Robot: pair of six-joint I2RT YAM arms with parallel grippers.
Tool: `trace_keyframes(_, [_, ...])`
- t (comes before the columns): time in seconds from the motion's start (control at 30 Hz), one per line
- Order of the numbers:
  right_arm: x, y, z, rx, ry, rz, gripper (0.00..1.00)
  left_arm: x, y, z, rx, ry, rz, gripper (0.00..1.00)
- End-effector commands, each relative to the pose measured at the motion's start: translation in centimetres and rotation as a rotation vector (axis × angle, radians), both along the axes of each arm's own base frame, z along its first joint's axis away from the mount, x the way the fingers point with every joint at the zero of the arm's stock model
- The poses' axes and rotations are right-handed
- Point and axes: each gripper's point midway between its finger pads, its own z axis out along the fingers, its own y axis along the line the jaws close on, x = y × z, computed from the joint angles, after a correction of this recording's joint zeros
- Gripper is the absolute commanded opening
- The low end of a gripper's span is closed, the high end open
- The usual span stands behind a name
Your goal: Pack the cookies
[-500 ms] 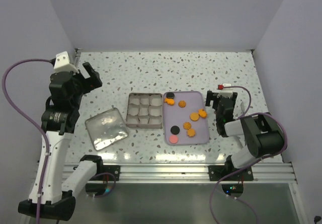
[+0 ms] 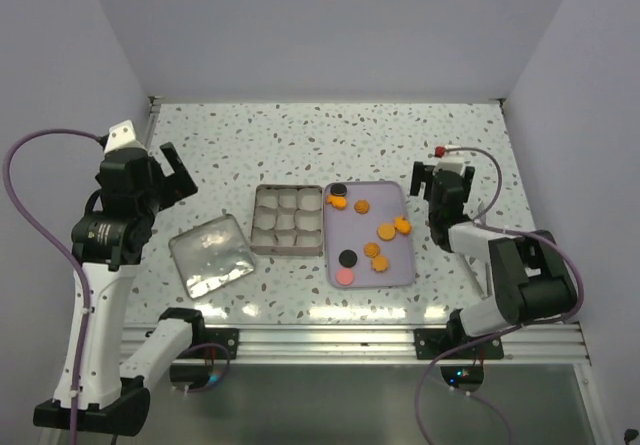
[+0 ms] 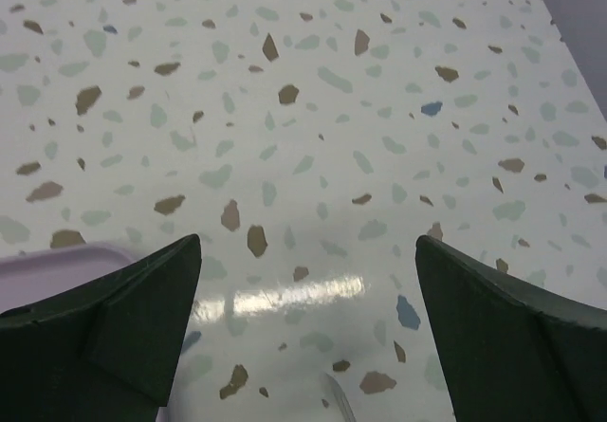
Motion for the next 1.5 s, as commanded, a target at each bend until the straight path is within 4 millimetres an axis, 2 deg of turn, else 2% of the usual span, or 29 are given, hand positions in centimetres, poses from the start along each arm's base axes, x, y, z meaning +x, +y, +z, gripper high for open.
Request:
trace_keyframes(0.0, [1.6, 0.0, 4.9, 0.010, 0.038, -0.028, 0.99, -2.8, 1.1, 0.9, -0.025, -0.001, 0.091, 1.00])
trace_keyframes(0.1, [1.8, 0.3, 8.3, 0.021, 0.066, -0.024, 0.99, -3.5, 0.3, 0.3, -0.054, 0.046, 0.057, 1.00])
trace_keyframes(0.13, [1.5, 0.6, 10.6, 0.050, 0.080, -0.020, 0.99, -3.8, -0.3, 0.4, -0.073, 0.058, 0.027, 0.99])
trace_keyframes(0.23, [0.3, 0.5, 13.5, 0.072, 0.137, -0.038, 0.99, -4.5, -1.1, 1.3, -0.095, 0.042, -0.017, 0.97])
trace_keyframes(0.27, [-0.7, 0.1, 14.8, 0.090, 0.185, -0.076, 0.99, -4.8, -1.1, 1.9, -0.103, 0.028, -0.020, 0.97])
trace_keyframes(0.33, [-1.9, -0.5, 15.8, 0.079, 0.234, -0.111, 0.99, -5.3, -1.5, 2.4, -0.128, 0.007, -0.031, 0.97])
trace_keyframes(0.43, [-5.2, -1.8, 17.2, 0.087, 0.338, -0.193, 0.99, -5.7, -3.2, 1.7, -0.211, 0.008, -0.079, 0.95])
trace_keyframes(0.47, [-7.2, -2.0, 17.2, 0.128, 0.391, -0.231, 0.99, -5.6, -3.8, 0.6, -0.246, 0.030, -0.090, 0.95])
trace_keyframes(0.5, [-8.1, -1.6, 17.0, 0.158, 0.423, -0.220, 0.99, -5.9, -5.0, 0.2, -0.285, 0.031, -0.143, 0.92])
trace_keyframes(0.53, [-9.0, -1.1, 16.6, 0.185, 0.459, -0.208, 0.99, -5.9, -5.4, -0.3, -0.300, 0.042, -0.166, 0.91])
trace_keyframes(0.57, [-10.9, 0.0, 15.4, 0.258, 0.534, -0.188, 0.99, -6.1, -5.7, -1.4, -0.311, 0.070, -0.175, 0.90])
trace_keyframes(0.63, [-12.8, 1.4, 13.6, 0.323, 0.630, -0.158, 0.99, -6.8, -6.1, -1.8, -0.326, 0.085, -0.189, 0.90])
trace_keyframes(0.67, [-14.8, 1.6, 11.7, 0.344, 0.722, -0.181, 0.99, -7.2, -6.3, -1.9, -0.336, 0.097, -0.199, 0.90])
trace_keyframes(0.7, [-16.0, 2.0, 11.0, 0.362, 0.762, -0.179, 0.99, -7.4, -6.6, -1.9, -0.342, 0.098, -0.215, 0.90])
trace_keyframes(0.73, [-17.3, 1.9, 9.3, 0.361, 0.824, -0.193, 0.99, -7.7, -7.2, -1.6, -0.356, 0.097, -0.251, 0.90])
trace_keyframes(0.83, [-19.0, 1.6, 7.3, 0.344, 0.896, -0.222, 0.99, -9.0, -7.5, -1.0, -0.358, 0.103, -0.284, 0.89])
trace_keyframes(0.93, [-19.2, 0.7, 6.1, 0.294, 0.932, -0.263, 0.99, -10.0, -7.6, -0.8, -0.350, 0.094, -0.311, 0.89])
trace_keyframes(1.07, [-17.3, 1.1, 4.7, 0.295, 0.947, -0.230, 0.99, -11.2, -7.7, -1.3, -0.348, 0.123, -0.326, 0.89])
trace_keyframes(1.17, [-15.5, 1.0, 3.0, 0.306, 0.967, -0.217, 0.94, -11.3, -7.5, -1.6, -0.329, 0.129, -0.323, 0.89])
trace_keyframes(1.33, [-12.9, -0.4, 0.5, 0.342, 0.992, -0.242, 0.87, -10.4, -6.6, -1.9, -0.299, 0.149, -0.272, 0.89])
trace_keyframes(1.4, [-11.5, -0.3, -0.5, 0.371, 0.994, -0.224, 0.82, -9.5, -6.4, -2.0, -0.291, 0.155, -0.262, 0.89])
trace_keyframes(1.47, [-9.9, -0.3, -0.7, 0.373, 0.983, -0.204, 0.79, -8.6, -6.1, -2.3, -0.278, 0.155, -0.245, 0.89])
